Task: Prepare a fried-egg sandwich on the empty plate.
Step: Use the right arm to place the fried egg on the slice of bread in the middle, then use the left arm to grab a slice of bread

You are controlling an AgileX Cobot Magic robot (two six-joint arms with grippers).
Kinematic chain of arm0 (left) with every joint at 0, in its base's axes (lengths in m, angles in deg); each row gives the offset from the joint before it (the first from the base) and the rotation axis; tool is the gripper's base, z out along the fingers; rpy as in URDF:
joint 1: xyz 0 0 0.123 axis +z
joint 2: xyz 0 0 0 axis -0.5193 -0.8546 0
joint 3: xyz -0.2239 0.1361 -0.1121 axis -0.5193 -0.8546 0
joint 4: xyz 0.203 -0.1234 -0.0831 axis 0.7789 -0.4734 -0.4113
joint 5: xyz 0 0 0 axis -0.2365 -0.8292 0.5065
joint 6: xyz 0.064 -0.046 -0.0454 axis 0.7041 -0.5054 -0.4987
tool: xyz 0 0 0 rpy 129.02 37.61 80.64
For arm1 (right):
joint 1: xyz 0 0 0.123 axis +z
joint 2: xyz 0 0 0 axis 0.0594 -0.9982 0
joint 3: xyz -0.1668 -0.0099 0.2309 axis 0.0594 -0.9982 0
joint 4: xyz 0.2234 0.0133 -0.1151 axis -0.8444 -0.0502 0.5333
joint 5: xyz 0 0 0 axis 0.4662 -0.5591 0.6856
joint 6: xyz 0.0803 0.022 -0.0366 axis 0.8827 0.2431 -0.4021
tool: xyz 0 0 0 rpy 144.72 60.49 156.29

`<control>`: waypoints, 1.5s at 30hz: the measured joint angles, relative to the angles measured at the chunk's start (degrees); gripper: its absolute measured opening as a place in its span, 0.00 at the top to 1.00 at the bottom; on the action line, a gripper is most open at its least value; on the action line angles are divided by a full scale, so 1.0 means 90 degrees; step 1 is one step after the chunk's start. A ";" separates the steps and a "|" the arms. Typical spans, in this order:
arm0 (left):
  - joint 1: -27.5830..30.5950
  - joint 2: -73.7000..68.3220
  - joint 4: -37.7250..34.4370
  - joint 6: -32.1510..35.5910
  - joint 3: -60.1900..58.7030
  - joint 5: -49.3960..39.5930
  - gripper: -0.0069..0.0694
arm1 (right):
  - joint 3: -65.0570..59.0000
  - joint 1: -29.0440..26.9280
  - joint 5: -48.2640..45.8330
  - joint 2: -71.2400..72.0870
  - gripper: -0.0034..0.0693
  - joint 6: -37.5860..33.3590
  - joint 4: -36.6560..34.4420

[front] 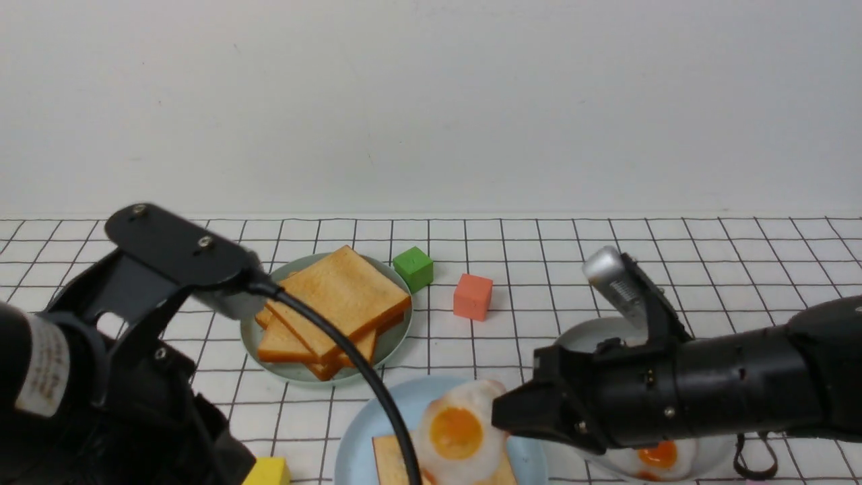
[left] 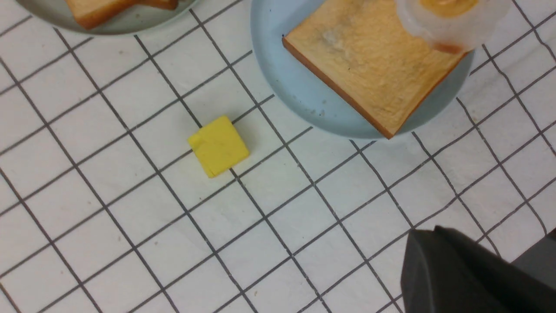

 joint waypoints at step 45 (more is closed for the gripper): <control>0.4839 -0.4222 -0.6274 0.3138 0.1146 0.1414 0.91 | 0.1083 -0.0020 -0.1698 0.4333 0.40 0.3490 0.7264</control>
